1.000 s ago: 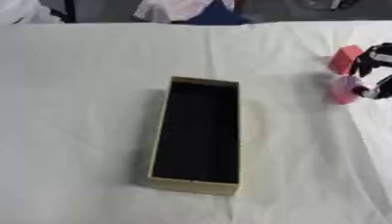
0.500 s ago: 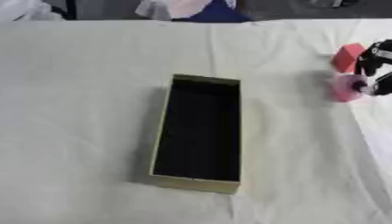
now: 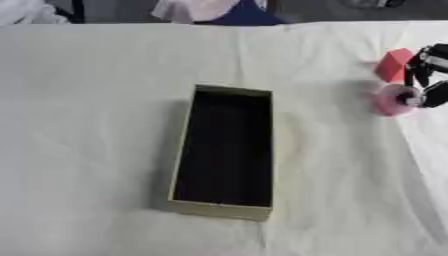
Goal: Pick up objects on the table and place them in the box.
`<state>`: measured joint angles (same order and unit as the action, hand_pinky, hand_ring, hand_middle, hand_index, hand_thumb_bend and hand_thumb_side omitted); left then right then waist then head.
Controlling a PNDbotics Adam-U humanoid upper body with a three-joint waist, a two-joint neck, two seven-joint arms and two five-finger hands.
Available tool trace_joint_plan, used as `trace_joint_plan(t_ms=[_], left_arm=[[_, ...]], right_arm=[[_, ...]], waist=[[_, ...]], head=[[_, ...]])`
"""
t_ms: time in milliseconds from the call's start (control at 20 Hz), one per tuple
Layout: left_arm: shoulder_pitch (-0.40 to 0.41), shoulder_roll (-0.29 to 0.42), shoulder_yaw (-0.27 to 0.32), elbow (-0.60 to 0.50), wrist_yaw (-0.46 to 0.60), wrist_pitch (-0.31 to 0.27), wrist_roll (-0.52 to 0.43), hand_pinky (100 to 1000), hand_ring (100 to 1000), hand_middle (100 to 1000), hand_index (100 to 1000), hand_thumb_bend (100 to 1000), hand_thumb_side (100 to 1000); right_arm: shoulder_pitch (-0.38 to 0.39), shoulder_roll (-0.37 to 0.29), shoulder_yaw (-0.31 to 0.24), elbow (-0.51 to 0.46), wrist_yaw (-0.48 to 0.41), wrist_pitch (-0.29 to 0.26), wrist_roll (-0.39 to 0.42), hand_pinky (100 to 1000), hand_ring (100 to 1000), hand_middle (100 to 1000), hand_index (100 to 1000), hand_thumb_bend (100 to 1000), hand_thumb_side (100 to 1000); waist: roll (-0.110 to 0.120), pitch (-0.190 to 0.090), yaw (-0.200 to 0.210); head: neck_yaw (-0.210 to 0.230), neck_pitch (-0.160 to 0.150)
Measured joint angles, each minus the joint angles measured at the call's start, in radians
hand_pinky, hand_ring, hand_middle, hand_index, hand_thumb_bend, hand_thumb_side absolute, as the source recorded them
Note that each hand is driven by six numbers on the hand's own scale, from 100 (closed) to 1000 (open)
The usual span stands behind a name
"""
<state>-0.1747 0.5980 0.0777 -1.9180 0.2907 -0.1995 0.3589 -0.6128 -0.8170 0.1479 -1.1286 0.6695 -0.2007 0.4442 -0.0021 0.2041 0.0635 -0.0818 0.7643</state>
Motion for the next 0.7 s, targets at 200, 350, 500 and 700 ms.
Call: trace_joint_plan(t_ms=[200,350,500,700], left_arm=[[0.0,0.0,0.0,0.0,0.0,0.0,0.0,760,831,792,941,317,1000],[0.0,0.0,0.0,0.0,0.0,0.0,0.0,760,831,792,941,317,1000],[0.0,0.0,0.0,0.0,0.0,0.0,0.0,760,831,792,941,316,1000],[0.001,0.0,0.0,0.0,0.0,0.0,0.0,760,832,793,941,317,1000]], right_arm=[[0.016,-0.005,-0.002,-0.069,-0.029,0.0,-0.011,641,442,296,449,264,100],[0.028,-0.023,-0.008,-0.147,-0.049,0.002,-0.01,641,443,296,450,276,100],[0.037,-0.044,-0.017,-0.227,-0.062,0.01,-0.004,638,436,291,445,279,100],[0.043,-0.057,-0.032,-0.313,-0.074,0.024,-0.004,640,434,291,446,265,100]], waist=[[-0.001,0.0,-0.001],[-0.004,-0.001,-0.002],[-0.008,-0.002,-0.005],[-0.009,-0.004,-0.007]], head=[[0.0,0.0],[0.001,0.0],[0.002,0.0],[0.005,0.0]])
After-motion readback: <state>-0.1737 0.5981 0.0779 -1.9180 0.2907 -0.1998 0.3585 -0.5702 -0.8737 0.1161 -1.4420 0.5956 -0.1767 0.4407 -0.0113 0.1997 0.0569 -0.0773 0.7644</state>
